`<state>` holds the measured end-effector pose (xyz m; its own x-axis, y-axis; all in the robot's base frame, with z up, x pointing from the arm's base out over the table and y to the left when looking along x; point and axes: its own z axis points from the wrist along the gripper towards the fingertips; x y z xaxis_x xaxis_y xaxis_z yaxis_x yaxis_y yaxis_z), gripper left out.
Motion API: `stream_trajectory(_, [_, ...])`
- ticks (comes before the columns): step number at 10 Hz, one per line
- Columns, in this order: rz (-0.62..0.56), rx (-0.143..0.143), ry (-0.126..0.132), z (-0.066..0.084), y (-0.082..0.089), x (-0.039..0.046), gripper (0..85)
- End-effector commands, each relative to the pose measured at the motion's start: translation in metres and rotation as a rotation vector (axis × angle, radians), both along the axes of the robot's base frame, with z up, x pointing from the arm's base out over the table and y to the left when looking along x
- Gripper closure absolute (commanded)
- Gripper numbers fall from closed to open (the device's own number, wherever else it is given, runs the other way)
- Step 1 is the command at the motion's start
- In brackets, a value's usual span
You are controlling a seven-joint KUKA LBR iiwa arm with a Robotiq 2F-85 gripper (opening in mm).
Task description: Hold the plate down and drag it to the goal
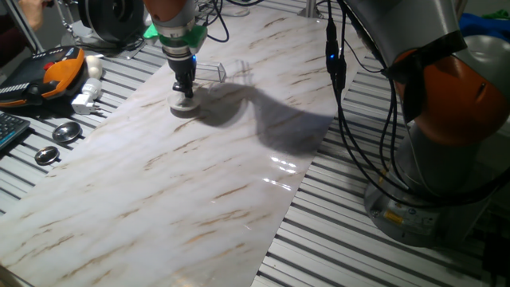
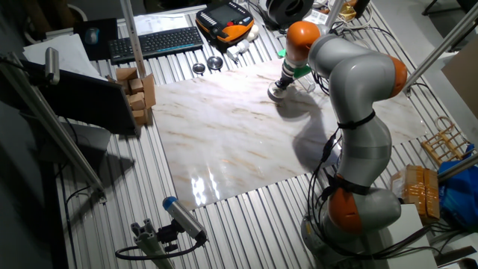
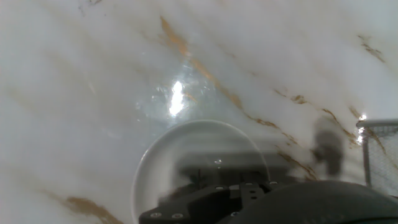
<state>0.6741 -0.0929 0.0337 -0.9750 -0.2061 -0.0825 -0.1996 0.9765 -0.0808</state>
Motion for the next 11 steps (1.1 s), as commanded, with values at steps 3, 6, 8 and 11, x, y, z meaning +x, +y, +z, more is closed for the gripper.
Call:
stream_trajectory(3, [0.006, 0.001, -0.001, 0.000, -0.003, 0.0000, 85.0])
stream_trajectory(6, [0.012, -0.001, -0.001, 0.002, -0.007, 0.0006, 85.0])
stream_trajectory(8, [0.013, -0.003, 0.000, 0.003, -0.009, 0.0005, 85.0])
stream_trajectory(11, [0.021, -0.017, -0.004, 0.004, -0.017, 0.0009, 85.0])
